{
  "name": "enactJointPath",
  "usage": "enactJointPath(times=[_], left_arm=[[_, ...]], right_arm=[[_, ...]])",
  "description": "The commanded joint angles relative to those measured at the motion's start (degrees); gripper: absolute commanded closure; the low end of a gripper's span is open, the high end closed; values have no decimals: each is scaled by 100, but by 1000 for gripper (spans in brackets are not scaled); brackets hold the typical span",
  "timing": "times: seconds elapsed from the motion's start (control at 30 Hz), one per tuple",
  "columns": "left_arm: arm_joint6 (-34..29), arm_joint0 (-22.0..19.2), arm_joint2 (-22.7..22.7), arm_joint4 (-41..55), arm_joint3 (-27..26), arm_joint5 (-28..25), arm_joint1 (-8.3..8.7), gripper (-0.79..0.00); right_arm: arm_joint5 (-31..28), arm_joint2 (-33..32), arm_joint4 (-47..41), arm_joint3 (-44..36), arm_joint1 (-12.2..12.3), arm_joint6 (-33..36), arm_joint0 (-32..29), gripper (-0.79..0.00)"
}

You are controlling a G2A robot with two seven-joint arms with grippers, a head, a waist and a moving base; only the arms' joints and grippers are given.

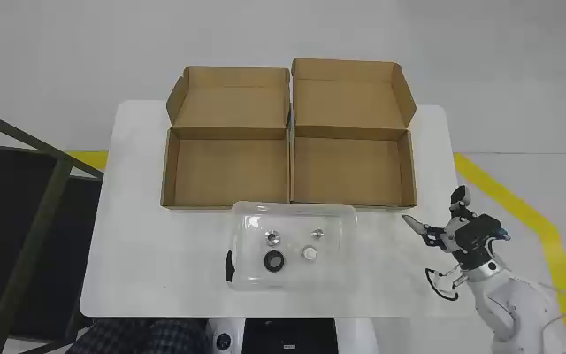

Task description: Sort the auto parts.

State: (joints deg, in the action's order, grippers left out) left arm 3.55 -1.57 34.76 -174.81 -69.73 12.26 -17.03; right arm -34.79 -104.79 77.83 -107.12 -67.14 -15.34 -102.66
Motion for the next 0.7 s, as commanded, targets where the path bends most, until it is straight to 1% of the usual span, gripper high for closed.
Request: enactJointPath(times=[0.0, 0.67], left_arm=[[0, 0, 0, 0, 0, 0, 0, -784], [0, 0, 0, 0, 0, 0, 0, -785]], right_arm=[[0, 0, 0, 0, 0, 0, 0, -785], [-13, 11, 40, -26, 3, 30, 7, -785]])
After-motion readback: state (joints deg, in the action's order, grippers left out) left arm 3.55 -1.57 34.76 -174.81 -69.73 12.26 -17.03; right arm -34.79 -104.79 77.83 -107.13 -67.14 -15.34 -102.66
